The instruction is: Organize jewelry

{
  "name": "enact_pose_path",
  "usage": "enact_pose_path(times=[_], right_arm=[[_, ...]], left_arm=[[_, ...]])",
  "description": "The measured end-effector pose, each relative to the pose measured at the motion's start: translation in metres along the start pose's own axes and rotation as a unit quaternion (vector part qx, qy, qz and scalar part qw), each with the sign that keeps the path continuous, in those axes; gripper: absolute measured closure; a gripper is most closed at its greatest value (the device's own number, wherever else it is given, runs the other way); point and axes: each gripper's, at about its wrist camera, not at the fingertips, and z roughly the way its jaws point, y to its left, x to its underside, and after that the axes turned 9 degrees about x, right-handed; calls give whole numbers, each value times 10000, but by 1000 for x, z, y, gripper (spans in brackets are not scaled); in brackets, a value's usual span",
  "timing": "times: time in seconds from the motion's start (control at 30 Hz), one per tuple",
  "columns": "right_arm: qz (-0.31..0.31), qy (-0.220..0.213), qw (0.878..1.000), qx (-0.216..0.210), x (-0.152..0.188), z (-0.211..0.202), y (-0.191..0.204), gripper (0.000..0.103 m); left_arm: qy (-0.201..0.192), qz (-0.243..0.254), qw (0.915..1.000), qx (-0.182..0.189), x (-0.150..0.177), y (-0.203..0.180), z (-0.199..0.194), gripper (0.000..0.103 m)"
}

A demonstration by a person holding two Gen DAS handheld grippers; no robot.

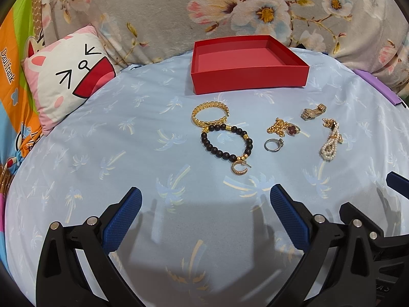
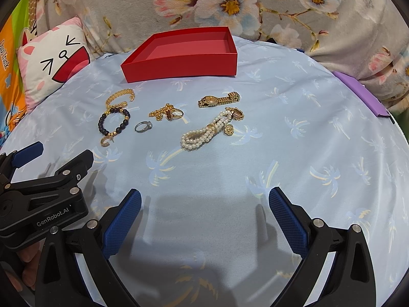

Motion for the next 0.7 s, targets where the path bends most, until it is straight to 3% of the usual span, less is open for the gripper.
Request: enact_pose_path(times=[0.7], right_arm=[[10,15,10000,-11,1,2,1,5]], left_arm=[[-3,5,10000,-14,2,3,-2,5]])
